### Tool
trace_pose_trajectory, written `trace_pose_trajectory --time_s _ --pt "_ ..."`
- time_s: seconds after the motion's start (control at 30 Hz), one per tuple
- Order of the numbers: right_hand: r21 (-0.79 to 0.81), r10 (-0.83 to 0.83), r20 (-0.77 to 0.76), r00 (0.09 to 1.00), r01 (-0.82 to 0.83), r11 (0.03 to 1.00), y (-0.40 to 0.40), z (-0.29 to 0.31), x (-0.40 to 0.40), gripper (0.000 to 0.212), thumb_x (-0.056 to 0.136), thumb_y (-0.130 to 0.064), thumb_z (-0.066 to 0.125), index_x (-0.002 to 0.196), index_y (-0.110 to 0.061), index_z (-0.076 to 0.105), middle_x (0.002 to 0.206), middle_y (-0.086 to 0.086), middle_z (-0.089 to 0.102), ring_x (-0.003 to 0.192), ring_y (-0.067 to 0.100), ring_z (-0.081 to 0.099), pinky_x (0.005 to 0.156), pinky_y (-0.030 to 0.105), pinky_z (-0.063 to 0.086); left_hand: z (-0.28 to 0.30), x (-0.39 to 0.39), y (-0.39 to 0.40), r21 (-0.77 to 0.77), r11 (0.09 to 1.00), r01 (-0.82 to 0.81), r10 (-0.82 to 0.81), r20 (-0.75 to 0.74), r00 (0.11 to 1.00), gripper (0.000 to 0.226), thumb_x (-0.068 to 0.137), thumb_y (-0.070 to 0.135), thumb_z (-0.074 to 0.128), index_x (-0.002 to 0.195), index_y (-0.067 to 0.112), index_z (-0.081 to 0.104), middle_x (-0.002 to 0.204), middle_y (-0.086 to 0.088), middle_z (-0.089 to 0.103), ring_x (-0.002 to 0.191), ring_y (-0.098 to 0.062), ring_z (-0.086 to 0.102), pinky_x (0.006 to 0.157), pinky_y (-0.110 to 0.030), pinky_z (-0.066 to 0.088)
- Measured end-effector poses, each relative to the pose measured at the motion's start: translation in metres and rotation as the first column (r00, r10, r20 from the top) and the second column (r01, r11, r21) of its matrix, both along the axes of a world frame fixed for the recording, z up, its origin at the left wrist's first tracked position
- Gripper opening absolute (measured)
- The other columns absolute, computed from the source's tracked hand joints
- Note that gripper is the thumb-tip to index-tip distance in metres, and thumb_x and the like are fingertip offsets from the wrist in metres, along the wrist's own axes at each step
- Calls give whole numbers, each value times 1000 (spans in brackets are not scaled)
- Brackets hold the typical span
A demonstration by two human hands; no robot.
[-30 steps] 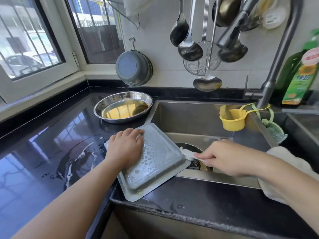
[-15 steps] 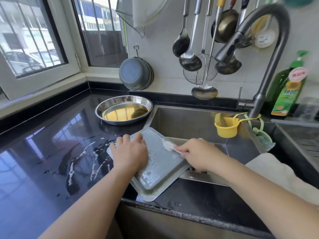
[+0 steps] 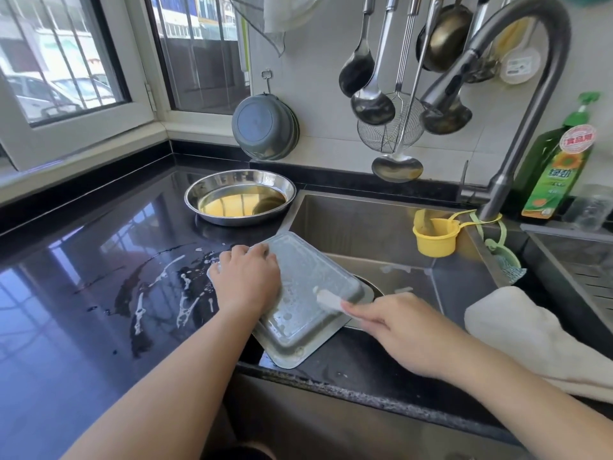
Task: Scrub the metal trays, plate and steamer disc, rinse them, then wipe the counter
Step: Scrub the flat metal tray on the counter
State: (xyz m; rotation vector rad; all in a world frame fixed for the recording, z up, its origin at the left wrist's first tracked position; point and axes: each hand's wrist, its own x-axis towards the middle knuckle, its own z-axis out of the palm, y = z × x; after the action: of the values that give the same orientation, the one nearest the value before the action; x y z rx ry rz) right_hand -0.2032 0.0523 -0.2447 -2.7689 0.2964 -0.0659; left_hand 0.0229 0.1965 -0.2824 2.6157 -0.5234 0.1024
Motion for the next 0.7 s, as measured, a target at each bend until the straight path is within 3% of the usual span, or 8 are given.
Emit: trace_pose_trajectory --time_s 0.07,0.13,0.23,0.37,0.53,0.6,0.7 --pt "-90 67 -10 998 -68 994 -7 4 -5 45 106 -38 47 143 -62 39 91 -25 58 87 8 57 72 24 44 1 0 2 -32 999 -3 3 -8 1000 44 104 44 36 142 38 57 147 -3 53 136 -31 42 117 -50 28" --pt "-161 33 -9 999 -34 986 -32 8 -7 40 103 -36 52 138 -55 50 115 -22 67 106 14 62 83 33 49 1 0 4 -56 998 -4 3 -12 1000 45 103 45 40 143 38 58 148 -2 54 136 -31 43 117 -48 30" --pt "-198 27 -38 999 -34 980 -61 8 -9 19 100 -33 58 110 -44 70 102 -25 70 101 5 63 84 33 50 1 1 5 -76 997 -6 5 -10 1000 44 102 44 42 142 37 59 148 -3 55 135 -31 45 116 -46 31" --pt "-202 52 8 999 -49 978 -77 11 5 20 98 -38 64 113 -41 76 91 -20 63 89 4 59 78 40 52 0 1 5 -75 997 -3 3 -3 1000 43 102 44 43 141 36 60 148 -2 55 135 -31 45 115 -45 31" --pt "-206 306 133 943 -275 939 -26 -2 26 17 96 -37 69 109 -35 78 83 -23 49 72 0 47 61 16 34 -2 1 4 -67 998 -1 1 -11 1000 42 102 43 42 140 36 60 146 -2 56 134 -32 45 114 -46 31" --pt "-230 376 174 910 -334 914 -11 -9 26 17 97 -36 67 107 -33 79 85 -19 50 66 0 40 58 20 34 -2 1 3 -65 998 0 0 -11 1000 42 102 43 42 140 37 60 146 -2 56 134 -32 44 114 -45 31" --pt "-316 325 222 919 -248 916 -37 -7 19 25 98 -42 57 99 -31 79 86 -14 51 60 9 43 51 27 34 -3 2 4 -50 999 13 -13 -2 1000 42 103 43 41 141 37 59 147 -2 55 135 -32 43 114 -46 30"
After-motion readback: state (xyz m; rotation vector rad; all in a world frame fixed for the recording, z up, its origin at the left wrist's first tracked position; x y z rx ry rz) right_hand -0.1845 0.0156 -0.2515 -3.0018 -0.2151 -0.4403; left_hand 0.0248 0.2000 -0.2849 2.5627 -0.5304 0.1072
